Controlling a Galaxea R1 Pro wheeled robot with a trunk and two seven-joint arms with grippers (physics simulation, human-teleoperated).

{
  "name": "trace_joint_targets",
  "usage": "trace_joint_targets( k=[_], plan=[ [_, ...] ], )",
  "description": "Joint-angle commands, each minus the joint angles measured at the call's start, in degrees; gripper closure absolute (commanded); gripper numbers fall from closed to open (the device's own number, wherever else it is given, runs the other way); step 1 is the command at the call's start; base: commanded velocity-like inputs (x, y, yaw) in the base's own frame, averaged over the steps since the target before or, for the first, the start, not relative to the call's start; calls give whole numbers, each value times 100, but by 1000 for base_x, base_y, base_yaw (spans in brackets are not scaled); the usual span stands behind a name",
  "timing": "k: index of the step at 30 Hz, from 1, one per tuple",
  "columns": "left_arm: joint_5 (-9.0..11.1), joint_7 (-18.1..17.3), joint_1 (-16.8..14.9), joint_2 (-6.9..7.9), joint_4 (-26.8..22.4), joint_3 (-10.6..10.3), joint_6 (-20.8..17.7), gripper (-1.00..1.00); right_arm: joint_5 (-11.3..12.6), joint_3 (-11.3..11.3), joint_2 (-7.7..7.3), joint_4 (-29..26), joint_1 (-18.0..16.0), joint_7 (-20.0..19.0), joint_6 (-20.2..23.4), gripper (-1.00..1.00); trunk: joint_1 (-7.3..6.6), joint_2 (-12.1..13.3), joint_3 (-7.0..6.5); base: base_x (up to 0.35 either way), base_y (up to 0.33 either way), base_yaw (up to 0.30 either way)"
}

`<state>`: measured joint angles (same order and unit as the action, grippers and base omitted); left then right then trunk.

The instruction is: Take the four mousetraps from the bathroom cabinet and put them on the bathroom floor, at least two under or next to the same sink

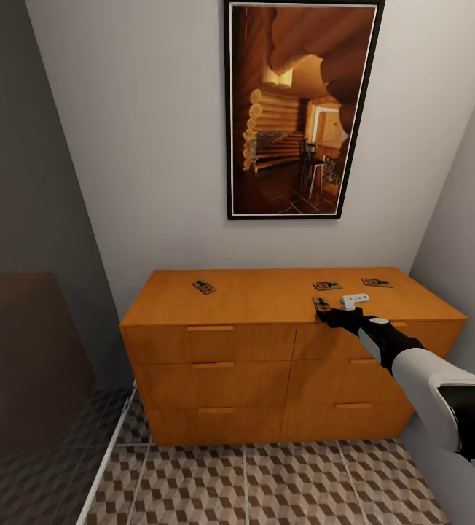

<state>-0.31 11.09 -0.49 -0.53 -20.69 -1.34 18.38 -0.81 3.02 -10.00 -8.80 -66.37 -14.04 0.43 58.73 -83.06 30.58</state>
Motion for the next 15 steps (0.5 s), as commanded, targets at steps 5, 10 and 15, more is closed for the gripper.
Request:
trace_joint_targets(
  k=[5,10,15],
  plan=[
    [-4,33,-4,0,4,-15,16,-100,-7,128,-62,-100,2,17,13,100,0,-2,7,0,0,0],
    [-4,33,-4,0,4,-15,16,-100,-7,121,-64,-145,2,23,18,100,0,-2,7,0,0,0],
    [-4,33,-4,0,4,-15,16,-100,-7,120,-64,-187,2,28,26,100,0,-2,7,0,0,0]
  ],
)
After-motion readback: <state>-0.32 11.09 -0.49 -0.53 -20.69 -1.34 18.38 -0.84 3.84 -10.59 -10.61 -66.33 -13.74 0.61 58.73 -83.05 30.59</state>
